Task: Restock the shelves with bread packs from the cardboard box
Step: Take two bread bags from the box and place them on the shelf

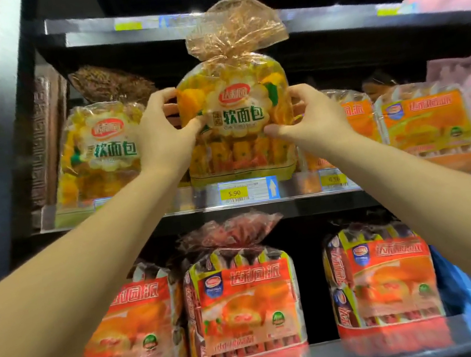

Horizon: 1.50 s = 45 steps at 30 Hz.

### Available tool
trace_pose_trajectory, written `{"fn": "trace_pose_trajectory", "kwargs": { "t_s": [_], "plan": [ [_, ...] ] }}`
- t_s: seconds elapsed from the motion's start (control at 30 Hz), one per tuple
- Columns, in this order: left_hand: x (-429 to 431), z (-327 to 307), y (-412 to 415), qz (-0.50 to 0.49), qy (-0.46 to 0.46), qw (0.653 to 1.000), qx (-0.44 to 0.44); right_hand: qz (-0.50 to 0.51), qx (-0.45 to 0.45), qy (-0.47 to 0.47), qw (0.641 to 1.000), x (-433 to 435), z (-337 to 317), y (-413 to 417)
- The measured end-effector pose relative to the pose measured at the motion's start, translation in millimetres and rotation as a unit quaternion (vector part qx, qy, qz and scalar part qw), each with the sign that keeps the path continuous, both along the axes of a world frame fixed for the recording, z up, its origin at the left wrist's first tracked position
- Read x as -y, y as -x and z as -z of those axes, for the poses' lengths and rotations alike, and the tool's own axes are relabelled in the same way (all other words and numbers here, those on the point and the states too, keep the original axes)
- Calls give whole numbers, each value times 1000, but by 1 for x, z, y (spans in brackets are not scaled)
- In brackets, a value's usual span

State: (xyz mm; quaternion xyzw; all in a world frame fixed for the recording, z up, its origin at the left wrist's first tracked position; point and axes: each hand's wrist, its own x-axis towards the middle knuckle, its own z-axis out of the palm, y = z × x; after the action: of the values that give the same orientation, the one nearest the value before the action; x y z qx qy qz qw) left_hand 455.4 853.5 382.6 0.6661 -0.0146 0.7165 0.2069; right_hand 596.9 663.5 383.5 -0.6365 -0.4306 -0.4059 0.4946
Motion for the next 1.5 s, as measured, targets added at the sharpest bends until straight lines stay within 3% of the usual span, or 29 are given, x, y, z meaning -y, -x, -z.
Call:
{"fn": "trace_pose_trajectory", "kwargs": {
  "t_s": [0.5, 0.97, 1.27, 1.37, 1.5],
  "plan": [
    [-3, 18, 8, -220, -72, 965, -125, 66, 14, 73, 995, -16, 20, -2],
    [1, 32, 9, -278, -83, 930, -225, 84, -26, 79, 993, -12, 34, 10],
    [9, 38, 32, -313, -129, 910, -238, 147, 62, 124, 979, -10, 38, 34],
    [16, 43, 55, -364, -162, 882, -252, 169, 133, 142, 966, -17, 42, 61],
    [20, 58, 98, -479, -190, 799, -310, 158, 208, 219, 940, -37, 57, 105]
  ]
}}
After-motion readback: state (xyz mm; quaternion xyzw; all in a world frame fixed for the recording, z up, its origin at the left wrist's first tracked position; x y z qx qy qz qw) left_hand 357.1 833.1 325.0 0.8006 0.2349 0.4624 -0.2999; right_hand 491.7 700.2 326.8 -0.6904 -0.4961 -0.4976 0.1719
